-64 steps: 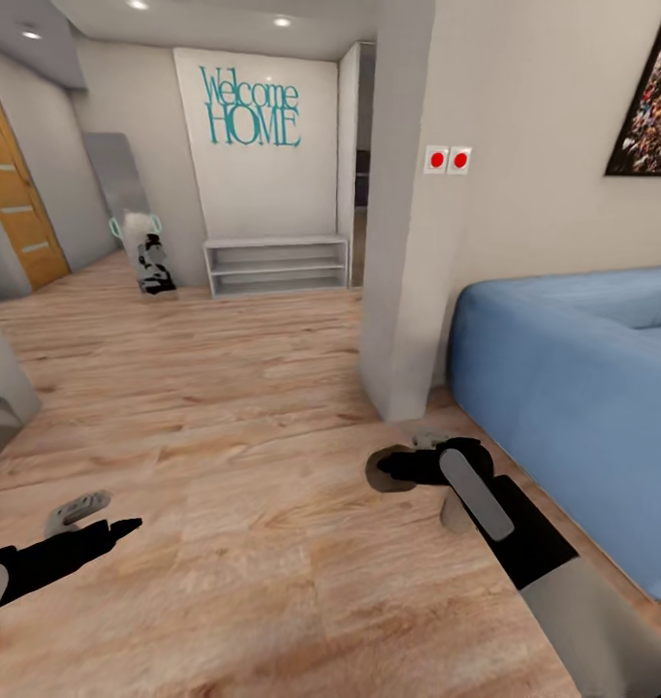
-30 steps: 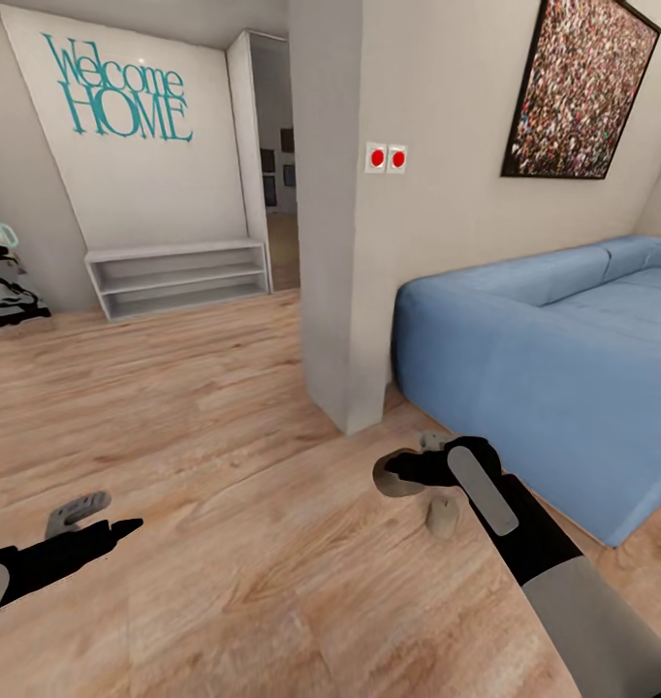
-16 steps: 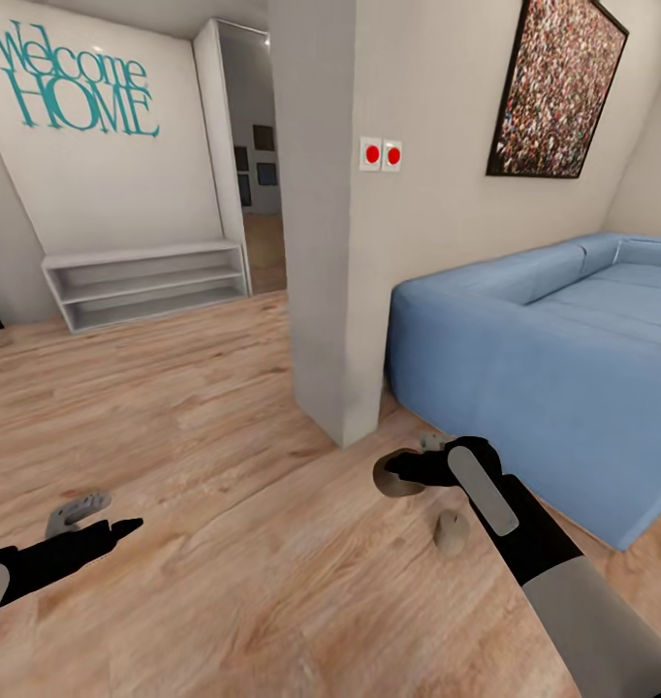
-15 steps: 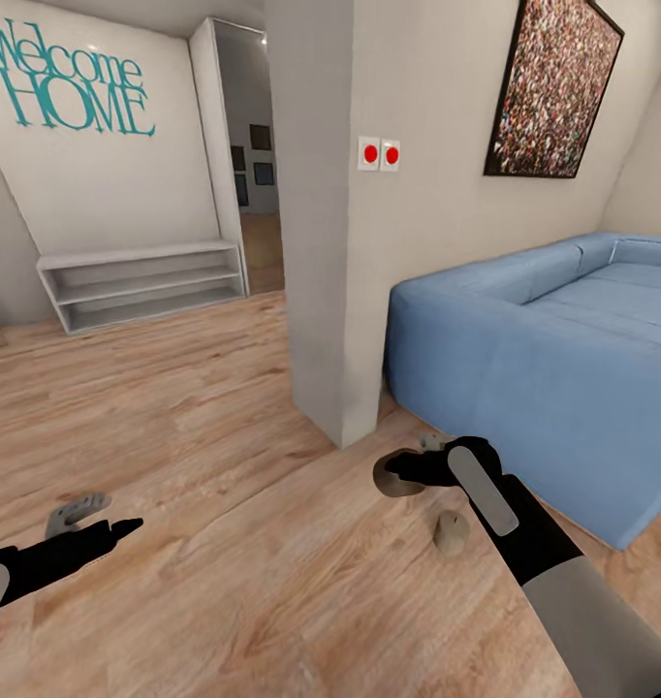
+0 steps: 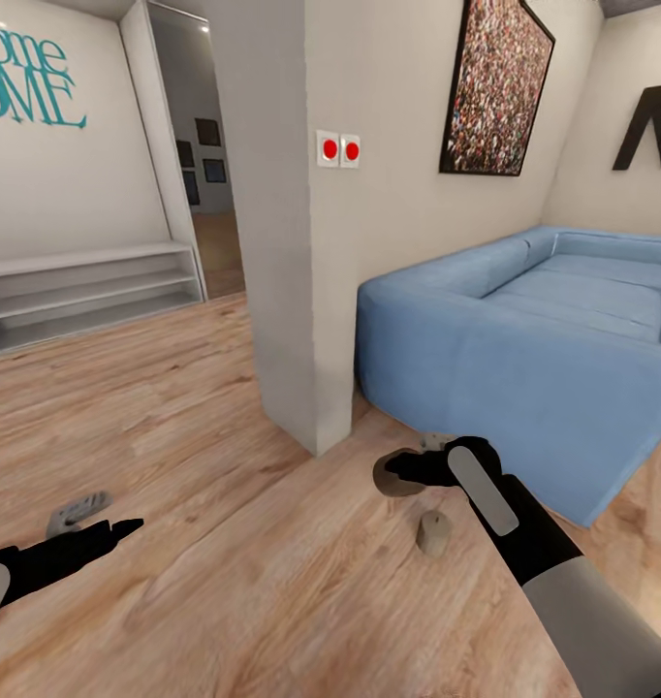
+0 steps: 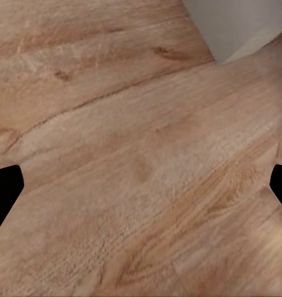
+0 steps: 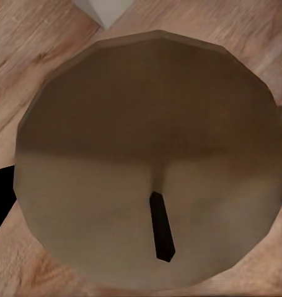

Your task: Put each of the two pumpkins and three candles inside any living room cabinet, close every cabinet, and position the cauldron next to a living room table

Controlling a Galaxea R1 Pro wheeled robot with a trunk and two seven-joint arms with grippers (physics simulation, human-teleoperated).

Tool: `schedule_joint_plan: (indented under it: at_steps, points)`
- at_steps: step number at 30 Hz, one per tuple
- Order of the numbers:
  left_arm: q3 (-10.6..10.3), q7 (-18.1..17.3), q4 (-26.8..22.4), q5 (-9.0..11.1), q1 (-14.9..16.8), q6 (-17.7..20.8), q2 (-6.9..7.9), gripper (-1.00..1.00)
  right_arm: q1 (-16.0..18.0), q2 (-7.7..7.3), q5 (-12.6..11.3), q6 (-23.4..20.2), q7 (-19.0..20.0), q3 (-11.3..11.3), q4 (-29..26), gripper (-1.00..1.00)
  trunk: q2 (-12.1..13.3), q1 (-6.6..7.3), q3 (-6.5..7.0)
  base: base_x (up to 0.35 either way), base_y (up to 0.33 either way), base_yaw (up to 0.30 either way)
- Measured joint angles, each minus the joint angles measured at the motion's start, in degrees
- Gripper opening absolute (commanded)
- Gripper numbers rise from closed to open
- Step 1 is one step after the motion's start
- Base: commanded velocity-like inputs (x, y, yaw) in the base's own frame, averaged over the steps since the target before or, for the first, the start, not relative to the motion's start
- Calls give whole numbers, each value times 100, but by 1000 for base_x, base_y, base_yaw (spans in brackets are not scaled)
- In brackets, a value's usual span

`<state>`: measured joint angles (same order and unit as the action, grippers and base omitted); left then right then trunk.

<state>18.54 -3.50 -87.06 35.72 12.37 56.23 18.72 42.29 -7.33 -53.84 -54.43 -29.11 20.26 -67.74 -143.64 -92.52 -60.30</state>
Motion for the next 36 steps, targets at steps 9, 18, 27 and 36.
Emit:
schedule_joint_plan:
  at_steps: [9,18,27,36]
  points:
    - [0,0,0,0,0,0,0,100,0,-1,5,-1,0,4,-6,-100,0,0,-22,1,0,-274]
    - [0,0,0,-1,0,0,0,100,0,-1,8,1,0,5,0,-100,0,0,-45,0,0,-274]
    - [0,0,0,-1,0,0,0,100,0,0,10,10,-3,5,2,-100,0,0,-67,0,0,-274]
    - [0,0,0,-4,0,0,0,100,0,-1,7,16,-8,5,8,-100,0,0,-90,0,0,-274]
